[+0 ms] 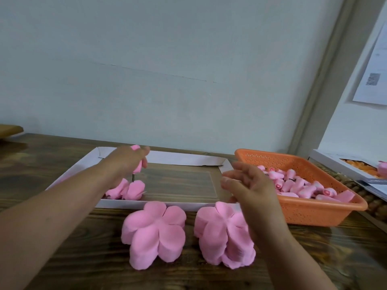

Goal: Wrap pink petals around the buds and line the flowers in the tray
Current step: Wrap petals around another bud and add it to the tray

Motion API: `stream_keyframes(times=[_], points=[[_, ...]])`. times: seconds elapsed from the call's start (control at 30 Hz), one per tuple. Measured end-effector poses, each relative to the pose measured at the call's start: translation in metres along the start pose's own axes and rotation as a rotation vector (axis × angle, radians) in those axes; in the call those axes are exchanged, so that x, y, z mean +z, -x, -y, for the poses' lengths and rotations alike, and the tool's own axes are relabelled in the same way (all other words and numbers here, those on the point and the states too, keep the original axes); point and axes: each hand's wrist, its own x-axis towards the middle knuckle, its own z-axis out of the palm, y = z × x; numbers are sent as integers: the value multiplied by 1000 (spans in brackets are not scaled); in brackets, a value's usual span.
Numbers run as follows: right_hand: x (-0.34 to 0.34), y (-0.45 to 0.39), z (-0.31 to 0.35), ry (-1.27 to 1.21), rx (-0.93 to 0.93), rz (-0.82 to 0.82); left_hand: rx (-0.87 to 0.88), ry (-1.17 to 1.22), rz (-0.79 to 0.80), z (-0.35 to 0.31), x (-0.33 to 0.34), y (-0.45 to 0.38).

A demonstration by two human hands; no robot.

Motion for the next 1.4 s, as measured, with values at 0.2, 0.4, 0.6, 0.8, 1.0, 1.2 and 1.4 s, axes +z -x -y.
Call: stream_keyframes(times=[0.2, 0.4, 0.6, 0.8, 1.0, 1.2, 1.4], points=[[-12, -2, -8, 30, -33, -12, 134, -443, -17, 8, 17, -8], [-23, -6, -11, 105, -63, -53, 161, -588, 168, 4, 44, -1], [-27, -9, -16, 114, -50, -56, 95, -621, 244, 8, 62, -12], [-34, -14, -17, 112, -56, -80, 122, -640, 187, 14, 64, -28], [-33, -14, -18, 117, -69, -80, 47, -852, 133, 22, 65, -29], [-30, -14, -16, 179, -77, -91, -15, -1076, 121, 28, 69, -29], [-28, -15, -14, 234, -75, -79, 0, -1202, 220, 27, 70, -27]])
